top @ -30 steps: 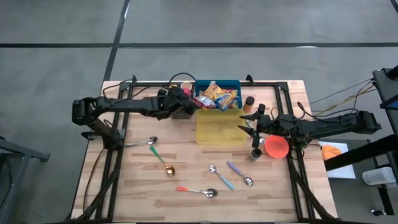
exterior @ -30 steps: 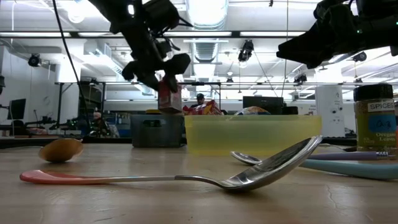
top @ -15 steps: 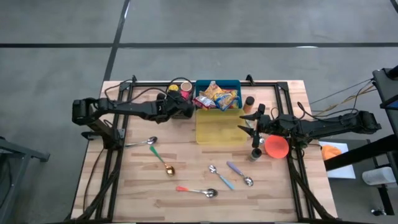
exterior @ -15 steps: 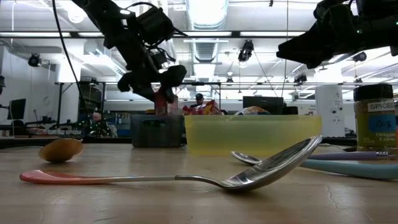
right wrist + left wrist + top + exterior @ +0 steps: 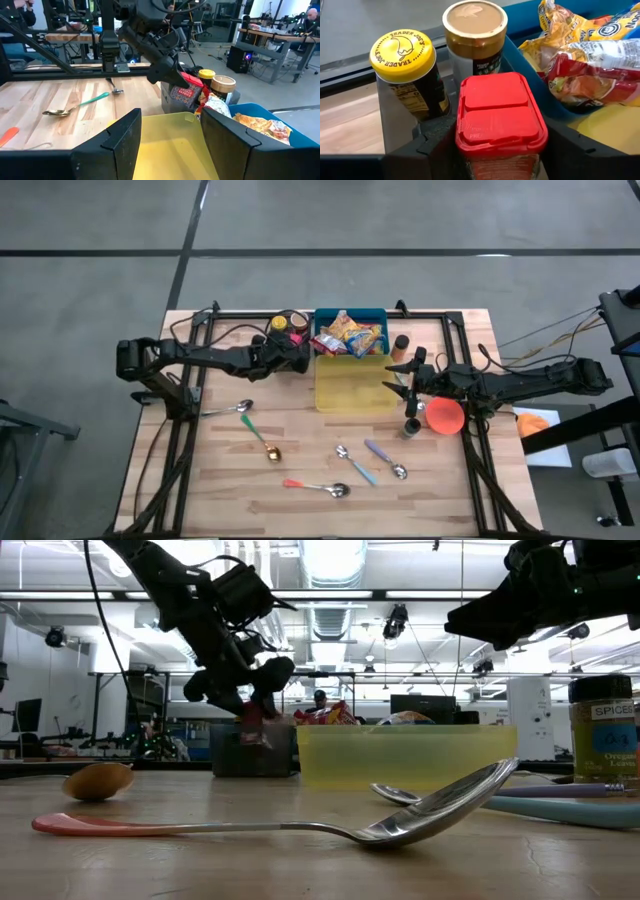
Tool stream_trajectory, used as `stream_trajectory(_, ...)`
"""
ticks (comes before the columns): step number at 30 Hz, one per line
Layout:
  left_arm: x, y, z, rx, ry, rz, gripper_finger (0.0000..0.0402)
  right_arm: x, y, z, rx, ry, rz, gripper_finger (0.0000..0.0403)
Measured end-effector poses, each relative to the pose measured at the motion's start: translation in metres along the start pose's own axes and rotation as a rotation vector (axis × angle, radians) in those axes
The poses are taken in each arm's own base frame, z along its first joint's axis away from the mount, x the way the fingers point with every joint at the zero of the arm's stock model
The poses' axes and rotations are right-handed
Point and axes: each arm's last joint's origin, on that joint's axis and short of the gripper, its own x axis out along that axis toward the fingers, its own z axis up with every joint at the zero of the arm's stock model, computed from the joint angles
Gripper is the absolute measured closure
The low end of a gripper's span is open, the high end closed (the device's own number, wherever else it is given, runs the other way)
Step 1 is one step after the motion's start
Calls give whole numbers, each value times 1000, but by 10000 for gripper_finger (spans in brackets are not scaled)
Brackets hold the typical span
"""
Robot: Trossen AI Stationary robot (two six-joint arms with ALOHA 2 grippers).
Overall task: Pick & Place Food Item
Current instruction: Put the red spice can into the black bin
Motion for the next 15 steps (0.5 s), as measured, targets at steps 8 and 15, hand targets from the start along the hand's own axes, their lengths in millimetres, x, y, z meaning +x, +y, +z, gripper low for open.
stream_trajectory(8,0,0,-1,7,10,-14,171,0,0,0,0,0,0,199)
stream_trajectory(15,0,0,-1,11,12,-24,141,0,0,0,0,0,0,199)
